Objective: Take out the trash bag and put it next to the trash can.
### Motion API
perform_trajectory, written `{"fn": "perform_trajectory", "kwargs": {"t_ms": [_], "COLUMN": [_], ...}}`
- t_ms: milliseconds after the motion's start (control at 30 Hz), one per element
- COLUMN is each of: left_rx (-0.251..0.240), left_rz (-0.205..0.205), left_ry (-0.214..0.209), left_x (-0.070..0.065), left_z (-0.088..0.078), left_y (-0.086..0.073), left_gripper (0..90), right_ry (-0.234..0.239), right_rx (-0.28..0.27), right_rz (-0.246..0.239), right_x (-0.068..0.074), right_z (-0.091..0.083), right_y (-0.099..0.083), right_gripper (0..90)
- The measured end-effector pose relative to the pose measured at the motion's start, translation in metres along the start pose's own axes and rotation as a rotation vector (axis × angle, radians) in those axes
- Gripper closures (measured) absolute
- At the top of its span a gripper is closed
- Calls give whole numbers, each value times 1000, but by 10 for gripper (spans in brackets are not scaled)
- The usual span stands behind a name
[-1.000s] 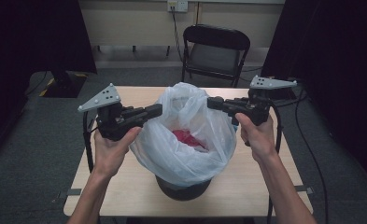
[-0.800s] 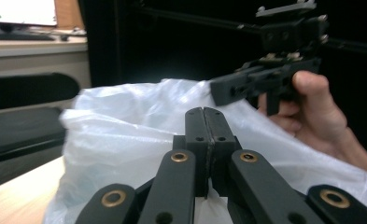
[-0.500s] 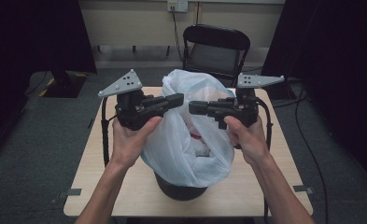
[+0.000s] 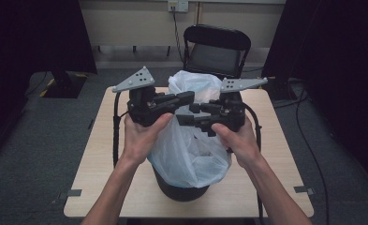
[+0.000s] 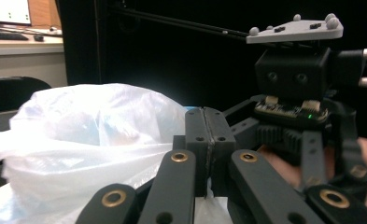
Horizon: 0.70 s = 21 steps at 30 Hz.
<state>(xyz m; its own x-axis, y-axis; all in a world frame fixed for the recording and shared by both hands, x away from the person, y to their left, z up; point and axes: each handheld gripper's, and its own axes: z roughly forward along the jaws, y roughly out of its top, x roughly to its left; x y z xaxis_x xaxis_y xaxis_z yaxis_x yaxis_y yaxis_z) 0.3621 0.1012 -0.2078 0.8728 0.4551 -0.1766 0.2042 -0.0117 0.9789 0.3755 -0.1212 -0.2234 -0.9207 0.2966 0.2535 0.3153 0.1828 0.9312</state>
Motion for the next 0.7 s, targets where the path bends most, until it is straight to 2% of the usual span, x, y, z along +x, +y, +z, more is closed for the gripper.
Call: {"fn": "perform_trajectory", "kwargs": {"t_ms": [33, 67, 100, 133, 167, 200, 233, 267, 367, 433, 533, 700], "left_rx": [1, 1, -8, -8, -37, -37, -43, -52, -72, -79, -76, -28], "left_rz": [2, 4, 9, 9, -6, -6, -5, -1, 17, 32, 54, 67], "left_ry": [-3, -2, -16, -16, 7, 7, 20, 27, 35, 44, 27, 22], "left_x": [-1, -1, -2, -2, -1, -1, -1, -1, -1, -3, -6, -7], "left_z": [1, 1, -1, -1, -4, -4, -7, -9, -18, -23, -25, -13], "left_y": [0, 0, 1, 1, 1, 1, 2, 3, 3, 2, 1, -4], "left_gripper": [900, 900, 889, 801, 638, 521, 521, 330, 188, 158, 155, 156], "right_ry": [-12, -12, -9, -9, -12, -12, -15, -20, -31, -41, -52, -53], "right_rx": [13, 13, 6, 6, -6, -6, -16, -36, -57, -78, -105, -145], "right_rz": [-21, -21, -29, -29, -39, -39, -44, -46, -52, -54, -62, -82], "right_x": [1, 1, 1, 1, 0, 0, 0, 0, 1, 2, 4, 11], "right_z": [2, 2, 1, 1, -1, -1, -3, -8, -13, -18, -24, -28], "right_y": [-1, -1, -1, -1, 0, 0, 0, 3, 8, 14, 24, 47], "right_gripper": [730, 730, 859, 859, 894, 894, 896, 898, 899, 899, 899, 899]}}
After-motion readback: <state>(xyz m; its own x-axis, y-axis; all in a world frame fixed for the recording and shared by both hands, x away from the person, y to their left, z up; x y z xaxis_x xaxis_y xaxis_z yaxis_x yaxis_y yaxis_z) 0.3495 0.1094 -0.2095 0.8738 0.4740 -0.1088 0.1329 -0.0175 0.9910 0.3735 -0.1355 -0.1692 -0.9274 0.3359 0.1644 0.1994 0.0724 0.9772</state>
